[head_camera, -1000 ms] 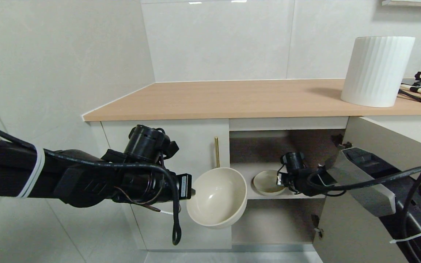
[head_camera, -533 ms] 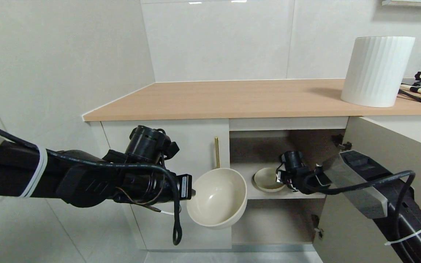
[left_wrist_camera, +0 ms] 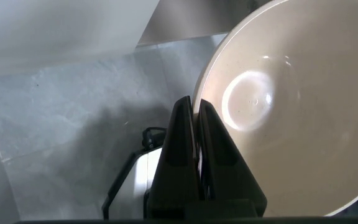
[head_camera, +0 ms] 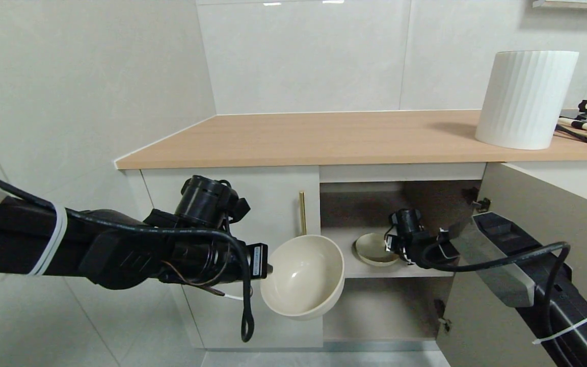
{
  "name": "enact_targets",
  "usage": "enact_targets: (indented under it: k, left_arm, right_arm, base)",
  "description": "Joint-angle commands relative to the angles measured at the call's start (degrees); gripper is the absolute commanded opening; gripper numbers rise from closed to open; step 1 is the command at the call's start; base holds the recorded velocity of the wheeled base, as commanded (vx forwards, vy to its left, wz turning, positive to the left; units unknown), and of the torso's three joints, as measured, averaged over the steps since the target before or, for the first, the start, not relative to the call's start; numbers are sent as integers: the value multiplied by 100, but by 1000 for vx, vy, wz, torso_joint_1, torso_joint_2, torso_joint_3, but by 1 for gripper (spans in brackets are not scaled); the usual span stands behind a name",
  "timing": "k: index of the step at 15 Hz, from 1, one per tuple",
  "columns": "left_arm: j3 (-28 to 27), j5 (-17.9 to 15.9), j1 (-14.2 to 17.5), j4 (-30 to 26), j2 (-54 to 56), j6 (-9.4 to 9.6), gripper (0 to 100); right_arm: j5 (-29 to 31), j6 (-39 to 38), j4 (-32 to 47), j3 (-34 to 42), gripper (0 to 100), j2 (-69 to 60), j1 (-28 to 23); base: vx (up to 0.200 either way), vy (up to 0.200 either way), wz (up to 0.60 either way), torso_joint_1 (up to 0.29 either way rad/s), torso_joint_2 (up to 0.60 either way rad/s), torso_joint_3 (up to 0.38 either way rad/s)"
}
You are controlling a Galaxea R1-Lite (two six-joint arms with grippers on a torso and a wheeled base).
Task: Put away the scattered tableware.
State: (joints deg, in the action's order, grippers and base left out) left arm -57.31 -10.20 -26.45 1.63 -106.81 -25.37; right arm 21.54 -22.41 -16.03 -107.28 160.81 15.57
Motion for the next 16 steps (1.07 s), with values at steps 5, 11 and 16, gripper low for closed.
enact_targets:
  k: [5,11,16]
  left_arm:
    - [-211,264,-18,-14,-296,-30,0]
    - [-553,1513,-651,-313,-1096,-38,0]
    - [-615,1952,-861,-322,-1342,-47,0]
  right_arm:
    - [140,-704,3,1069,100,-1280,60]
    - [-458,-669,91,3450,100,-3635,1071]
    - [-976,-660,1506,3740,100,-4725,1880]
  base:
    - [0,0,0,0,0,0]
    - [0,0,0,0,0,0]
    - [0,0,0,0,0,0]
